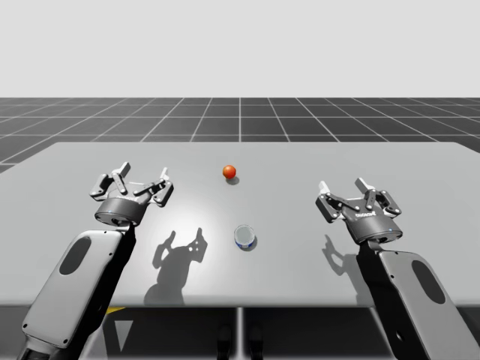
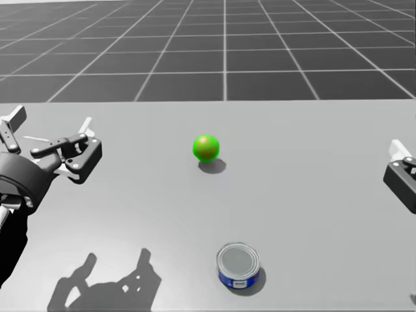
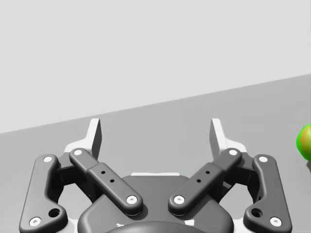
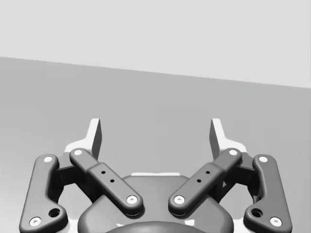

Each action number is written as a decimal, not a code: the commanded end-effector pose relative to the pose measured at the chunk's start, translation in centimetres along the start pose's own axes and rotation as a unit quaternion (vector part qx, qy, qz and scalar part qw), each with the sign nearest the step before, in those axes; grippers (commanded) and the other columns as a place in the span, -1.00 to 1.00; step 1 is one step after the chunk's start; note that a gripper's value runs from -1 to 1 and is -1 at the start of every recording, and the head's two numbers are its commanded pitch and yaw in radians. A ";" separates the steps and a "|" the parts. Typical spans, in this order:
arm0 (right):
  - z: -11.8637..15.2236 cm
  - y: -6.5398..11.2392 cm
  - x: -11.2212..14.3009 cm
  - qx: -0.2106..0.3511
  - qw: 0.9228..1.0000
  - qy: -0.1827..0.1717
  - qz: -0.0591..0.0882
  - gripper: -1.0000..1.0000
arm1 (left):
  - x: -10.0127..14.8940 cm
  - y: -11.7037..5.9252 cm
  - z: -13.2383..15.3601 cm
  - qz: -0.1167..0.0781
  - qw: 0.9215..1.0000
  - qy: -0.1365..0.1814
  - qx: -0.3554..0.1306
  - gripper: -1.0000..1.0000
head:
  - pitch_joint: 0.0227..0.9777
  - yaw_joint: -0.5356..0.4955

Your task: Watch the red light. When it turns green, pick up the object.

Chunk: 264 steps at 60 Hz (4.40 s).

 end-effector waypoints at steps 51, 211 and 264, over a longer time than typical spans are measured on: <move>0.1 0.6 0.1 0.014 1.000 0.010 0.000 -1.00 | 0.1 -0.3 0.1 -0.007 1.000 0.001 -0.008 -1.00 | 0.83 0.04; 1.5 17.3 -8.7 0.372 0.894 0.231 0.098 0.96 | -0.3 -0.7 -0.2 -0.011 1.000 0.004 -0.012 -1.00 | 0.82 0.05; 1.9 16.7 -8.9 0.373 0.894 0.225 0.101 1.00 | -0.4 -1.0 0.0 -0.014 1.000 0.004 -0.015 -1.00 | -0.08 0.02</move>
